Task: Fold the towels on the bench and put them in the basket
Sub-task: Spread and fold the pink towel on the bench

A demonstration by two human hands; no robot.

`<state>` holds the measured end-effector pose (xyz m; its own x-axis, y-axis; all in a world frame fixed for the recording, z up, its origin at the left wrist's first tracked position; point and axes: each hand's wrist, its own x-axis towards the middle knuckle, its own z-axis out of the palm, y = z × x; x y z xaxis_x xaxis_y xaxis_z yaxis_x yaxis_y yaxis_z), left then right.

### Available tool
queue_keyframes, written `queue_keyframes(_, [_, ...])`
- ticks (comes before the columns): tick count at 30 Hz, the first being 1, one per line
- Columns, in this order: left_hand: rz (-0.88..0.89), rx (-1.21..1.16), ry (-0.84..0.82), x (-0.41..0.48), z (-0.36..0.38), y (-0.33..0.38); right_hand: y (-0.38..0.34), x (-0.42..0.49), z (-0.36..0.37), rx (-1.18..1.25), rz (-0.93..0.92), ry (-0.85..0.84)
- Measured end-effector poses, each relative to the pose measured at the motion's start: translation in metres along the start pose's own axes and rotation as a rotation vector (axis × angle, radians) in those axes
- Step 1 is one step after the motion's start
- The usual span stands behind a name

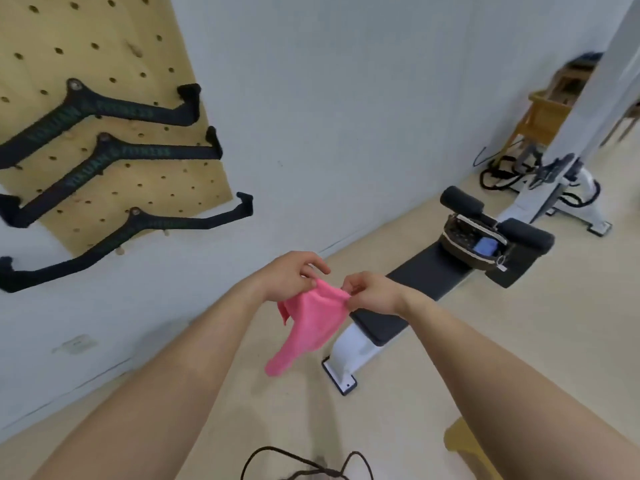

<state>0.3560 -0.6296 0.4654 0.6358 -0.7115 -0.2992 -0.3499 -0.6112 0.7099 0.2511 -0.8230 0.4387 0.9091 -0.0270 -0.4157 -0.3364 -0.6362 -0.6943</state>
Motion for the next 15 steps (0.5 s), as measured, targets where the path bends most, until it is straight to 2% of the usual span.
queue_keyframes(2, [0.034, 0.078, -0.04, 0.041, 0.021, 0.023, 0.031, -0.006, -0.03, -0.053, 0.055, 0.061])
queue_keyframes(7, [0.105, 0.438, -0.154, 0.146, 0.076, 0.067, 0.115, 0.0, -0.098, -0.371, 0.239, 0.172])
queue_keyframes(15, [0.093, 0.388, -0.212, 0.341, 0.121, 0.095, 0.249, 0.056, -0.222, -0.405, 0.468, 0.142])
